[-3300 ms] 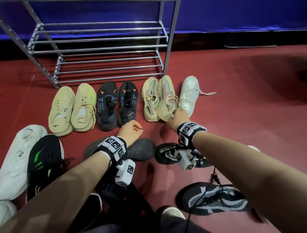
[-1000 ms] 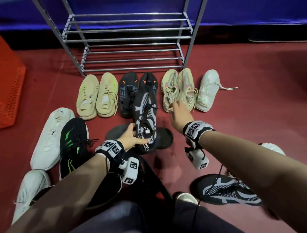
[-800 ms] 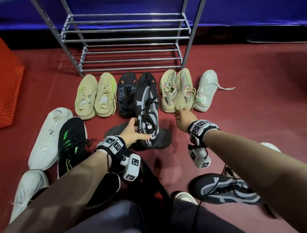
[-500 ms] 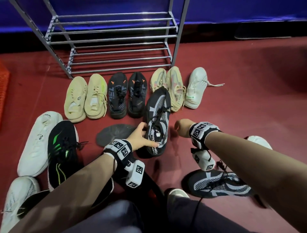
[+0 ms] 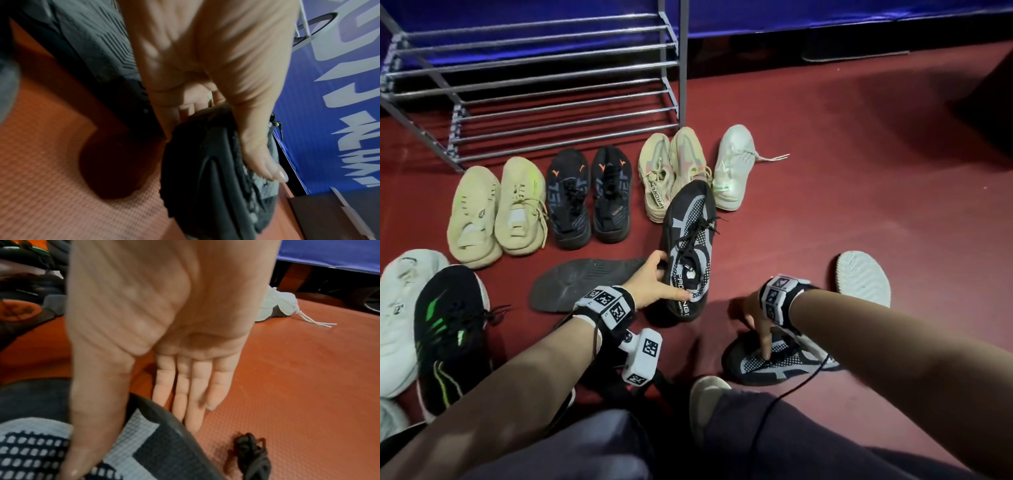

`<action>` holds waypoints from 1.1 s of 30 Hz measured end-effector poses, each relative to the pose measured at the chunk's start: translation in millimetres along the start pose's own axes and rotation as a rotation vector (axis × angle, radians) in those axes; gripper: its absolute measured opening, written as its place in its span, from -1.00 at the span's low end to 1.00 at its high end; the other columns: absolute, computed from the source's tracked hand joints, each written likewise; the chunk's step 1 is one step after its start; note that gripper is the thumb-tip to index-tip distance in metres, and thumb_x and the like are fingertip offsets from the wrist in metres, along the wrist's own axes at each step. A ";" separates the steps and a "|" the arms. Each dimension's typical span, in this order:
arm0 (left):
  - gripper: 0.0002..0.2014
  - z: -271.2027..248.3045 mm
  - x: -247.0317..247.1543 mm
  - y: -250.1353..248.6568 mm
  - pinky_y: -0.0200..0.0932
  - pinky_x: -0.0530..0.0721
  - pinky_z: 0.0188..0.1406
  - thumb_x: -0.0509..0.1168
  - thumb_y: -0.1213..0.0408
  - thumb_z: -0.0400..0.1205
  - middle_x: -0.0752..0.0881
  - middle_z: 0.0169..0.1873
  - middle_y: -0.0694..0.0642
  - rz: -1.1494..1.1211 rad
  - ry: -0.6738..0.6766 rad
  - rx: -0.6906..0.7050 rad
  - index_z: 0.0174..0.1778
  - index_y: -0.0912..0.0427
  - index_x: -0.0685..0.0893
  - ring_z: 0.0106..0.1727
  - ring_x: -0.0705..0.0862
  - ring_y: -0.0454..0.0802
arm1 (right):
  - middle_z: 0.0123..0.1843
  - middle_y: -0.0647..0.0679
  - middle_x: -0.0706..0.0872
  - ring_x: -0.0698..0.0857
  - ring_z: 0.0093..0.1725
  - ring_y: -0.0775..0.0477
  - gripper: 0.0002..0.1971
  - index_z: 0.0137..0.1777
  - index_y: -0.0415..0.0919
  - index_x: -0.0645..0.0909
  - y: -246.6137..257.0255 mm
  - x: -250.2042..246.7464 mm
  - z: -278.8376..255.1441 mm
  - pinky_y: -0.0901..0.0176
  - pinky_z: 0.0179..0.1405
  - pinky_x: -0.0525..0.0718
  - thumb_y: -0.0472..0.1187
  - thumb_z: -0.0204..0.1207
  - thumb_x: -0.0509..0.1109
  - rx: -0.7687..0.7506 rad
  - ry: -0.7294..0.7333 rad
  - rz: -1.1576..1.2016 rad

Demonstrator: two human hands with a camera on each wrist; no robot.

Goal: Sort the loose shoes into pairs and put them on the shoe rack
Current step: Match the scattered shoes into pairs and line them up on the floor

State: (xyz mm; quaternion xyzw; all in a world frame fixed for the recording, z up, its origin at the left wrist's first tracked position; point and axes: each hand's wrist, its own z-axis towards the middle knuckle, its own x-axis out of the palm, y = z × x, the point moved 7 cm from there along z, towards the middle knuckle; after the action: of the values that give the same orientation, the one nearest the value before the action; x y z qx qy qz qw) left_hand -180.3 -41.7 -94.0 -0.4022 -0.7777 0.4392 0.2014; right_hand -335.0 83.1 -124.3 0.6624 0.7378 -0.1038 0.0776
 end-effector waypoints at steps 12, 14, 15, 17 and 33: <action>-0.29 -12.2 -16.6 5.8 0.11 0.63 0.30 0.58 0.57 0.31 0.77 0.03 0.23 -0.021 -0.057 -0.011 0.26 0.16 0.34 0.08 0.75 0.10 | 0.10 -0.08 0.77 0.76 -0.04 -0.11 -0.47 0.24 -0.01 0.63 -5.9 -13.1 -14.0 0.17 -0.20 0.78 -0.12 0.25 0.65 -0.071 -0.105 0.208; -0.31 -14.8 -26.0 4.9 0.12 0.63 0.29 0.53 0.60 0.35 0.76 -0.01 0.18 -0.068 -0.114 -0.008 0.28 0.15 0.34 0.02 0.74 0.05 | 0.22 -0.24 0.74 0.66 -0.06 -0.07 -0.61 0.27 -0.19 0.65 -25.3 -35.9 -19.4 0.34 -0.39 0.65 -0.17 0.44 0.54 -0.062 -0.181 0.369; -0.31 -15.7 -31.7 4.6 0.11 0.63 0.29 0.52 0.60 0.36 0.76 -0.02 0.16 -0.087 -0.152 -0.003 0.29 0.13 0.34 0.01 0.74 0.04 | 0.23 -0.29 0.73 0.63 -0.07 -0.09 -0.71 0.19 -0.21 0.67 -37.2 -48.8 -21.0 0.27 -0.33 0.65 -0.18 0.49 0.50 -0.053 -0.235 0.503; -0.32 -20.1 -47.1 2.8 0.07 0.62 0.29 0.52 0.58 0.38 0.75 -0.01 0.14 -0.105 -0.239 0.014 0.28 0.07 0.34 0.03 0.73 0.04 | 0.09 -0.26 0.76 0.67 -0.12 -0.10 -0.85 0.07 -0.17 0.64 -56.8 -77.6 -30.5 0.11 -0.19 0.68 -0.17 0.55 0.44 -0.052 -0.404 0.833; -0.21 -57.5 -74.2 29.0 0.09 0.54 0.23 0.61 0.31 0.30 0.78 0.09 -0.07 -0.180 -0.211 -0.134 0.37 -0.04 0.34 0.16 0.69 -0.07 | -0.02 -0.34 0.79 0.76 0.05 -0.36 -0.50 0.08 -0.50 0.69 -50.6 -170.0 -39.4 -0.09 0.15 0.71 0.03 0.60 0.29 0.030 -0.997 1.471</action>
State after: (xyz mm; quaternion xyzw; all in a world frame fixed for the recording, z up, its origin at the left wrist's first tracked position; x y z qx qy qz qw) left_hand -84.8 -62.8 -84.9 -0.2950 -0.8551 0.4062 0.1296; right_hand -365.6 -75.4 -40.8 0.8475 0.0045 -0.3137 0.4282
